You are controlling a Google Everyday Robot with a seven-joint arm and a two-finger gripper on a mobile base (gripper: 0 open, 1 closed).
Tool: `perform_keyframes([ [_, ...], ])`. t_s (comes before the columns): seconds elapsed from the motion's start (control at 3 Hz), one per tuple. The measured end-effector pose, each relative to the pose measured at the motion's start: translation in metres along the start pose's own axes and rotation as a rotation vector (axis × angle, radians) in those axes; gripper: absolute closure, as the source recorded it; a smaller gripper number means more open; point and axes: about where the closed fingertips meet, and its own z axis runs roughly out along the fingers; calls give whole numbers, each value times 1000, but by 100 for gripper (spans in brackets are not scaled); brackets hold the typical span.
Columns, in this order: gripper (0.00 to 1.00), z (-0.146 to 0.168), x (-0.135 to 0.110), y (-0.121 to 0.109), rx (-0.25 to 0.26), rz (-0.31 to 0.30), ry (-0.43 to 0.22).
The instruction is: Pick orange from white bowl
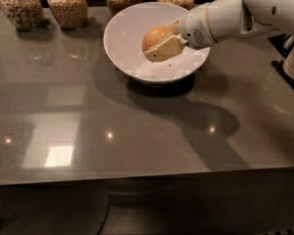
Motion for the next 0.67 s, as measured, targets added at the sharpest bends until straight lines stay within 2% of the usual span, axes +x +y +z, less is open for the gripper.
perform_keyframes([
  [0.33, 100, -40, -2, 21, 1, 71, -123],
  [0.67, 100, -65, -6, 30, 4, 101, -202],
])
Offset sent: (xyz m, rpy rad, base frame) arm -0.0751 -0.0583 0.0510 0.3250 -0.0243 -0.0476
